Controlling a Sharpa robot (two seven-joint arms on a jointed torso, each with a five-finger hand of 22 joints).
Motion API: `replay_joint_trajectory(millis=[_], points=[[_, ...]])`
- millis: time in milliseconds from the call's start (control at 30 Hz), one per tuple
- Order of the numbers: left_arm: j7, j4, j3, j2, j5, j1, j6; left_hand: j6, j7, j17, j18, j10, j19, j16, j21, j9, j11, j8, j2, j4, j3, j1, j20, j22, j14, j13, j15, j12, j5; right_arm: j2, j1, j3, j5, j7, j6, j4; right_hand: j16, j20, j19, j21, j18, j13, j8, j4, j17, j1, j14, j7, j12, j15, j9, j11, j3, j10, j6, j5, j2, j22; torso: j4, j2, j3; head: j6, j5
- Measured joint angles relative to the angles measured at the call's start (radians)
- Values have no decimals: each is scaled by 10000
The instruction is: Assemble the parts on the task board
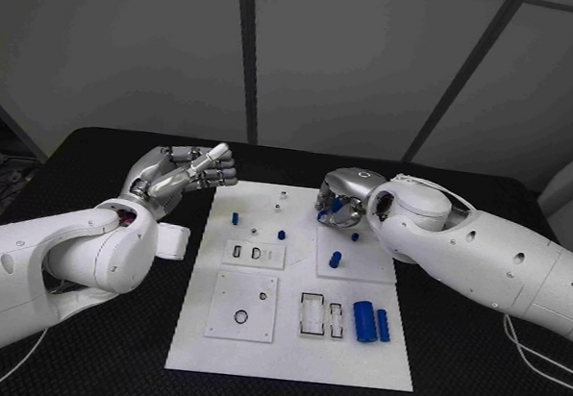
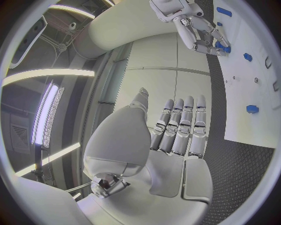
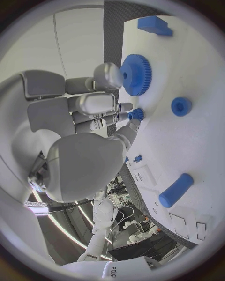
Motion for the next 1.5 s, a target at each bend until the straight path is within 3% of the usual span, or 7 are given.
replay_joint_trajectory(millis=[167, 200, 500, 967, 1400, 1500], points=[[-5, 4, 0, -5, 0, 0, 5, 12, 12, 0, 0, 0, 0, 1, 0, 0, 0, -3, 0, 0, 0, 0, 0, 0, 0, 0, 0, -28, 0, 20, -1, 0, 4, 13, 65, -35, 97, 0, 0, 106, -14, -1, 0, 1, 68, 54, 0, 1, 0, 0, 21, -38, 178, 168, 109, 0, 54, 114, 0, 2, -1, -27, 4], [-6, 4, 0, -6, 0, 1, 5, 12, 13, 0, 0, 0, 0, 1, 0, 0, 0, -3, 0, 0, 0, 0, 0, 0, 0, 0, 0, -28, 0, 21, -1, 0, 4, 14, 75, -40, 109, 0, 0, 113, -158, -1, 0, 19, 85, 54, 0, -9, 0, 0, 21, -46, 220, 177, 149, 1, 54, 131, 0, 2, 0, -38, 4], [-11, -4, 1, -11, -1, 1, 9, 12, 12, 0, -1, 0, 0, -42, 0, -8, 0, -3, -1, -28, -29, 0, 0, -17, 32, -1, 33, -28, 0, 29, 13, 9, 6, 17, 145, -76, 232, -55, 55, 276, -160, 13, 42, -167, 182, 318, 35, 0, -6, -35, 36, -91, 622, 400, 289, -375, 108, 342, 0, 17, 1, -83, -1], [-21, -26, 1, -12, -1, 6, 8, 12, 12, 1, -1, 0, 36, -46, 0, -9, 0, -61, 39, -57, 1, 41, 37, -37, 32, -1, 33, -70, 0, 54, 22, 12, 11, 28, 59, -114, 348, -115, 115, 551, -158, 9, 42, -305, 322, 445, 35, 18, -47, -35, 33, -89, 899, 581, 447, -441, 80, 704, -11, 30, 2, -88, -34], [-32, -26, 1, -40, -1, 7, 15, 12, 13, 0, -1, -1, 72, -85, 0, -8, 0, -61, 78, -85, 29, 80, 1, -48, 32, -1, 33, -70, 0, 0, -3, 3, 154, 91, -1120, 289, 438, -115, 299, 808, -164, 72, 41, -412, 422, 581, 34, 34, 10, -109, 51, -109, 1004, 704, 607, -180, 31, 1119, -7, 33, 1, 17, -1], [-33, -24, 1, -47, -2, 9, 20, 12, 13, 1, -1, 0, 72, -85, -1, -7, 0, -61, 79, -85, 28, 80, 1, -47, 33, -1, 33, -69, 0, 128, -1, 4, 151, 69, -1436, 270, 493, -123, 307, 810, -317, 71, 41, -437, 440, 581, 33, 34, 10, -109, 50, -109, 1029, 704, 607, -173, 31, 1149, -4, 40, 1, 42, 13]])
